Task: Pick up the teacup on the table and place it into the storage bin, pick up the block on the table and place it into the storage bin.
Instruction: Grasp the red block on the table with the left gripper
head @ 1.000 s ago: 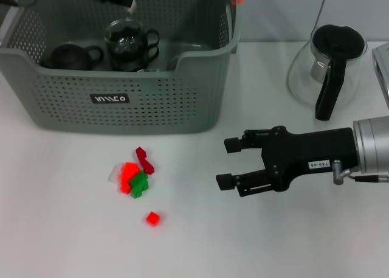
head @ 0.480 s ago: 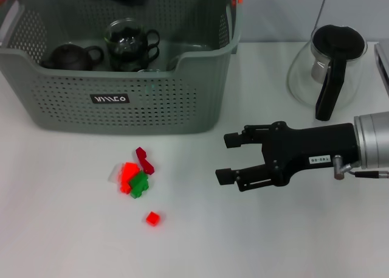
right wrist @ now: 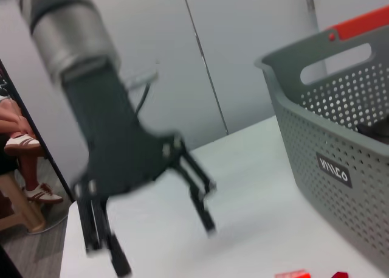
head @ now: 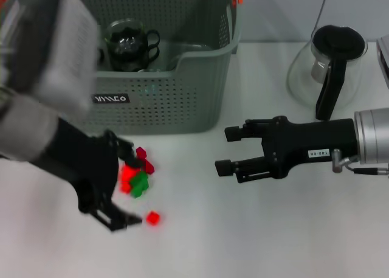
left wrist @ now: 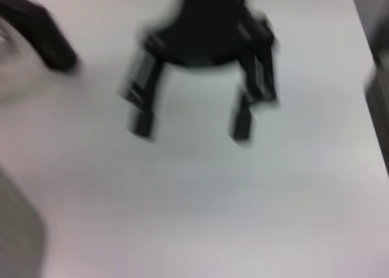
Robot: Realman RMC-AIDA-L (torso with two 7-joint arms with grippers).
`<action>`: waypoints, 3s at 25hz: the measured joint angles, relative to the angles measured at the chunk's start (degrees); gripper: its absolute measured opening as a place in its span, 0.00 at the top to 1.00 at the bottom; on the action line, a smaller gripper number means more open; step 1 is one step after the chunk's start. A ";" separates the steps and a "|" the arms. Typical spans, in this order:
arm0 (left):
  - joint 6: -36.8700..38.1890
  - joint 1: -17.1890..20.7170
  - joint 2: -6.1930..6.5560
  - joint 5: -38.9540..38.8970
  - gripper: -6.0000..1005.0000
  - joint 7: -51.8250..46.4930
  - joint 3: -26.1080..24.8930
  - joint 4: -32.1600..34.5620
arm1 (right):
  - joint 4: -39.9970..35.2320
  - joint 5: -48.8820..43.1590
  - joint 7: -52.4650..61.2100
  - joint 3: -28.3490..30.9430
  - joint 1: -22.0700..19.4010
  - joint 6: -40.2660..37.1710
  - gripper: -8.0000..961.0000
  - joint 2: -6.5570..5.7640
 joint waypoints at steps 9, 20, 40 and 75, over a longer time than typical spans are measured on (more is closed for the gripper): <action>-8.76 -2.86 -1.27 9.65 0.13 3.88 16.28 -11.83 | 0.81 -0.73 0.44 0.18 0.12 0.13 0.08 0.30; -17.19 -8.94 -1.32 12.11 0.13 7.48 20.83 -24.72 | 2.33 -0.75 0.23 0.39 0.36 0.26 0.08 0.52; -25.09 -11.07 -1.55 13.81 0.52 10.74 22.35 -32.11 | 2.31 -0.52 -0.08 0.73 0.00 0.80 0.08 0.96; -25.80 -11.18 -1.65 14.12 0.77 9.97 23.06 -34.15 | 2.31 -0.75 -0.29 0.73 -0.17 1.08 0.08 0.95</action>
